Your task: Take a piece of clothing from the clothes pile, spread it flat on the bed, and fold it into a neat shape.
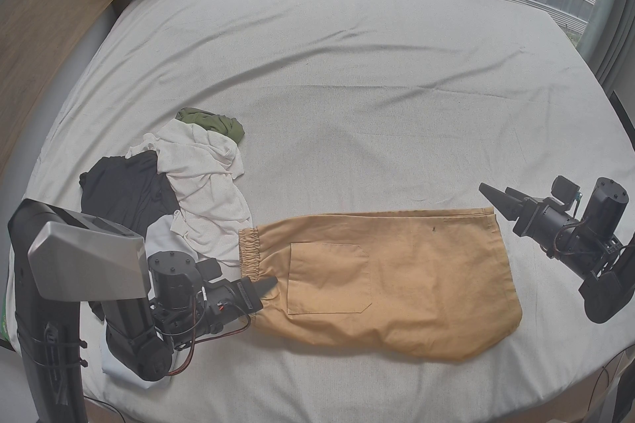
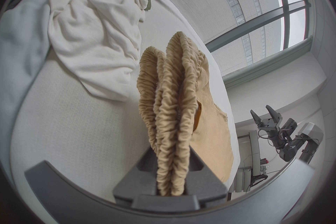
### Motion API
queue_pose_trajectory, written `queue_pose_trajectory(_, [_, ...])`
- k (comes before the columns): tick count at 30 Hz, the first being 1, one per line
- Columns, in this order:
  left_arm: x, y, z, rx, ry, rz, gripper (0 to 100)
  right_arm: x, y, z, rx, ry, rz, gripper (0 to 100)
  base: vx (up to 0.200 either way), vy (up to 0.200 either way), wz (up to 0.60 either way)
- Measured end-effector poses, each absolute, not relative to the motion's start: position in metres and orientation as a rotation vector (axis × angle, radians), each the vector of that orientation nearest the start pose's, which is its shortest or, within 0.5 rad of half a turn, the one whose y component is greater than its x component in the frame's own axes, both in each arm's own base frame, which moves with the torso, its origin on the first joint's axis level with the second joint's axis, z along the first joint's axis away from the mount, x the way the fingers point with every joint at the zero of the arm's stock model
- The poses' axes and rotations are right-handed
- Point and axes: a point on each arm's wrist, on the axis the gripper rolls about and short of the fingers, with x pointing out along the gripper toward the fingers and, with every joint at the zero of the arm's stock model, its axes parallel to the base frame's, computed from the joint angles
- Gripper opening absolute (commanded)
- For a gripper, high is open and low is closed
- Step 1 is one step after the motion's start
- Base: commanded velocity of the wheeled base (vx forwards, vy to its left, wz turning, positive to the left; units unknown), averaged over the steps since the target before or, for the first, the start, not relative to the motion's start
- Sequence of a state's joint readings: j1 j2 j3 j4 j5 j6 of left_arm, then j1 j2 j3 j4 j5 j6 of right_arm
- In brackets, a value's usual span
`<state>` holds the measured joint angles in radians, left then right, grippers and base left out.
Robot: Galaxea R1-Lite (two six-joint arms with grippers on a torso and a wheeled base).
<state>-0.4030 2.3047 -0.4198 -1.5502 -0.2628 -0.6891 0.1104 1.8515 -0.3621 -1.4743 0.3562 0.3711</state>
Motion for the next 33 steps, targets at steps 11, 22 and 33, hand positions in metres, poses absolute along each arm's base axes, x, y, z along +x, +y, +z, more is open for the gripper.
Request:
queue_pose_trajectory(11, [0.278,-0.109,0.01,-0.62,0.544,-0.474,0,0.271,0.04,0.117,0.364,0.107,0.46,100,0.0,0.0,0.0])
queue_pose_trajectory(22, [0.272,-0.091,0.013,-0.624,0.559,-0.464,0,0.271,0.04,0.117,0.364,0.107,0.461,100,0.0,0.0,0.0])
queue_pose_trajectory(33, [0.266,-0.076,0.017,-0.637,0.561,-0.435,0,0.271,0.04,0.116,0.364,0.113,0.462,100,0.0,0.0,0.0])
